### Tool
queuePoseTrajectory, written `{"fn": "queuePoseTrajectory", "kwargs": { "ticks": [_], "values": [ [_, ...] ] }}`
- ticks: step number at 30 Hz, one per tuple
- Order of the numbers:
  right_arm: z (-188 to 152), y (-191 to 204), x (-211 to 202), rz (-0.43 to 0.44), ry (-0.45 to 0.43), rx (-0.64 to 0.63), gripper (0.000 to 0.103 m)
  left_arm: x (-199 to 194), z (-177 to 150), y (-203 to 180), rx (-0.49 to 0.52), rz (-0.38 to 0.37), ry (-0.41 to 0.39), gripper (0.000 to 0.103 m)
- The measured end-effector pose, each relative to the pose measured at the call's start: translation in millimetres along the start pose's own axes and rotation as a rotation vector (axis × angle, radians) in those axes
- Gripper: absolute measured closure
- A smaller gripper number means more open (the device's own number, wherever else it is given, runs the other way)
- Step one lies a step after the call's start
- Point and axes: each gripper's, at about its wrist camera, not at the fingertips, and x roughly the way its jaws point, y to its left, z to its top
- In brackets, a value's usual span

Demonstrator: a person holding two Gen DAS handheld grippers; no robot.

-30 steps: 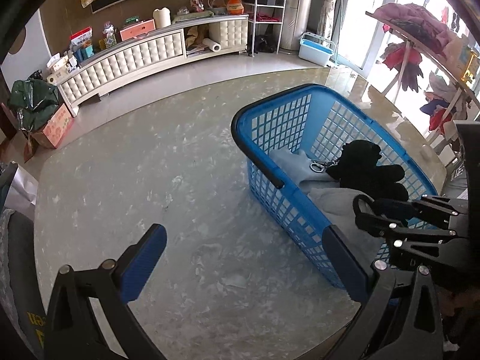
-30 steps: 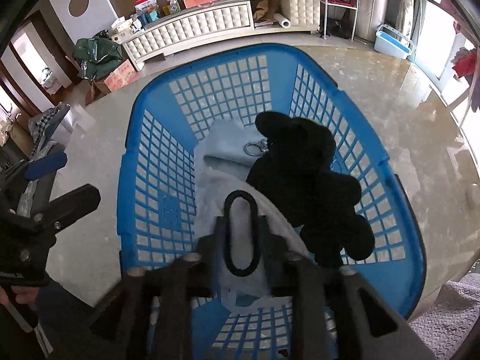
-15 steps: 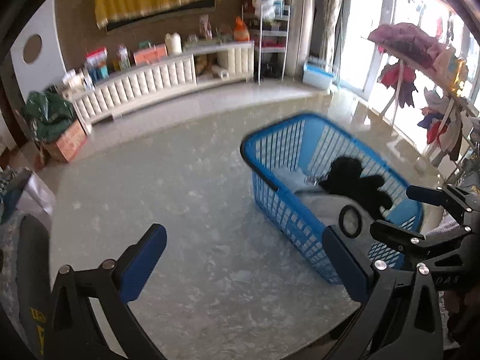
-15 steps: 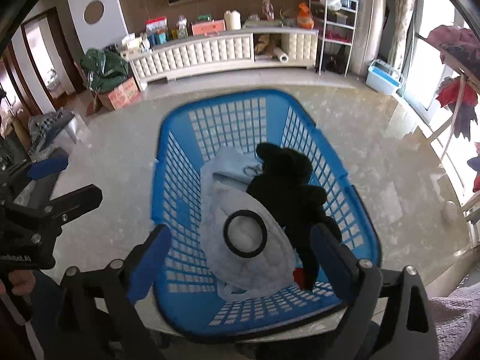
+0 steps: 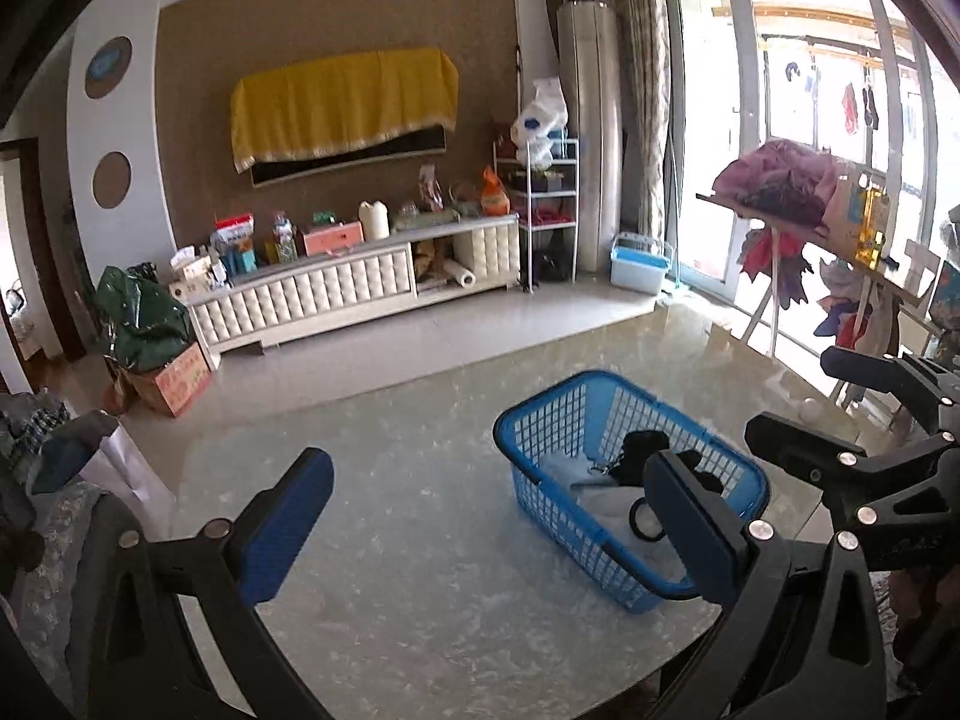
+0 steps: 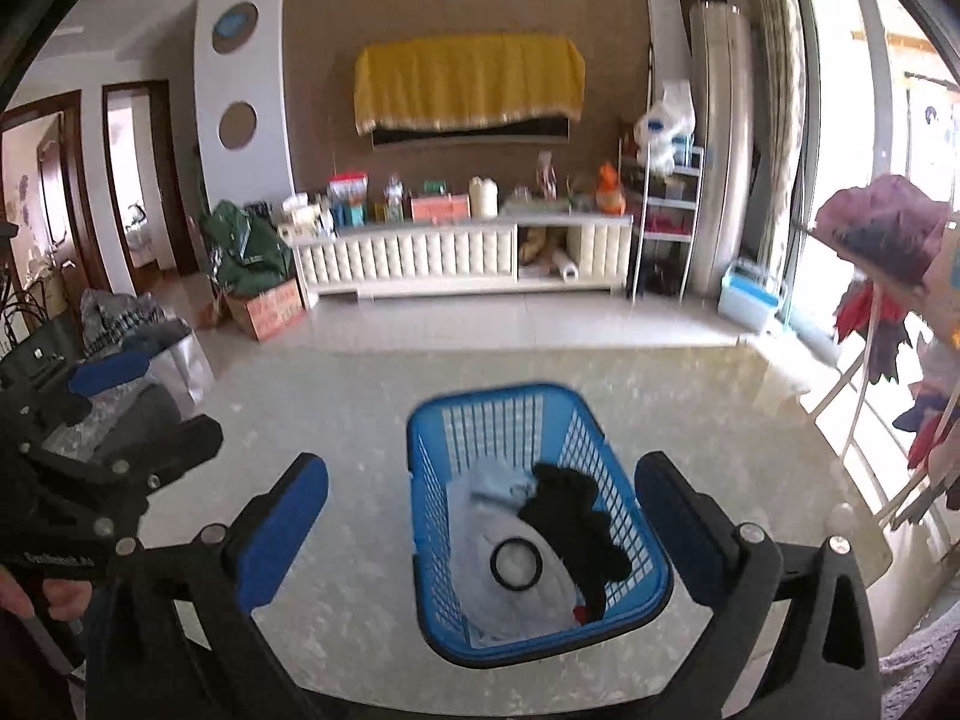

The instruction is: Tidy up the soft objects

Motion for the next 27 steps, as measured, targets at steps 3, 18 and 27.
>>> {"fn": "queuePoseTrajectory", "kwargs": {
  "ticks": [3,18,27],
  "values": [
    [2.0,2.5,-12.9,-0.005,-0.038,-0.006,0.000,-16.6,3.7,-3.6,-0.011,-0.003,-0.028,0.000],
    [-7.6,-4.4,-25.3,-0.015,-0.074,-0.005,0.000,-46.2,-2.8,-17.6,-0.013,-0.009,-0.066,0.000],
    [-6.2,-4.8,-29.1,-0.010,-0.085,0.004,0.000,-58.5,-0.9,-21.1,-0.006,-0.013,-0.086,0.000]
  ]
}}
